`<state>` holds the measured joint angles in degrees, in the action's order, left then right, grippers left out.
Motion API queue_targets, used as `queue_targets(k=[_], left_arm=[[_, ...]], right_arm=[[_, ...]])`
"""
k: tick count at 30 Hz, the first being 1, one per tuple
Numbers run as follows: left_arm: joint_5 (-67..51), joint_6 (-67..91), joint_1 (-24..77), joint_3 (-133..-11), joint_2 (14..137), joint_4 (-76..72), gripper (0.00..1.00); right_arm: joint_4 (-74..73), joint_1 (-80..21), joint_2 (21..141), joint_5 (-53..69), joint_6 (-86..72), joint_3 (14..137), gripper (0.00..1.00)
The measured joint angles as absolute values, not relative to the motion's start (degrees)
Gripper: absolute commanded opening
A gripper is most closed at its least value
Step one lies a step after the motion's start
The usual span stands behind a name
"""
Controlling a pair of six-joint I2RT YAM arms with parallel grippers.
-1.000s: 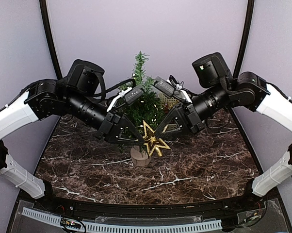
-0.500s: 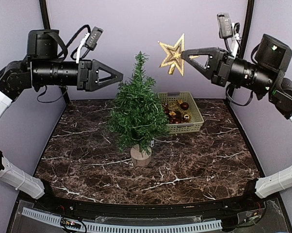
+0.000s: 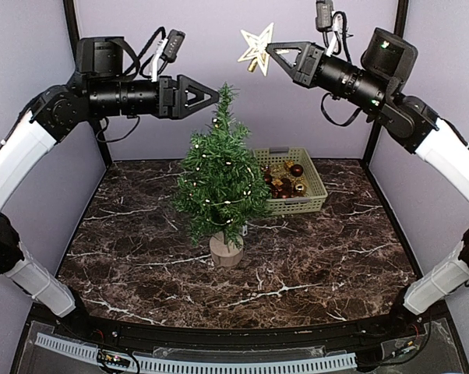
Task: Decorate the small christmas tree
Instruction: Move the ornament star to the top of the tree.
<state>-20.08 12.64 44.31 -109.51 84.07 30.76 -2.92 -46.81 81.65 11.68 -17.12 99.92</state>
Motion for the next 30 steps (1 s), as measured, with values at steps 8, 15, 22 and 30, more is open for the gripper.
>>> queue_targets(k=[8,15,22,30], left_arm=[[-22.1,12.1,43.5,-109.8,89.1,29.8,0.66],[-24.7,11.9,43.3,-110.7,89.8,27.9,0.44],[-26.3,11.5,43.3,-110.7,90.0,26.5,0.35],[-26.3,11.1,43.3,-110.7,90.3,26.2,0.25]], right_arm=[[-2.1,-42.8,86.1,17.5,-21.9,105.1,0.0],[-3.8,-41.5,91.4,22.5,-24.4,110.9,0.0],[-7.3,-41.4,94.1,25.4,-25.4,113.3,0.0],[-7.9,-41.1,94.3,27.6,-26.6,113.4,0.0]])
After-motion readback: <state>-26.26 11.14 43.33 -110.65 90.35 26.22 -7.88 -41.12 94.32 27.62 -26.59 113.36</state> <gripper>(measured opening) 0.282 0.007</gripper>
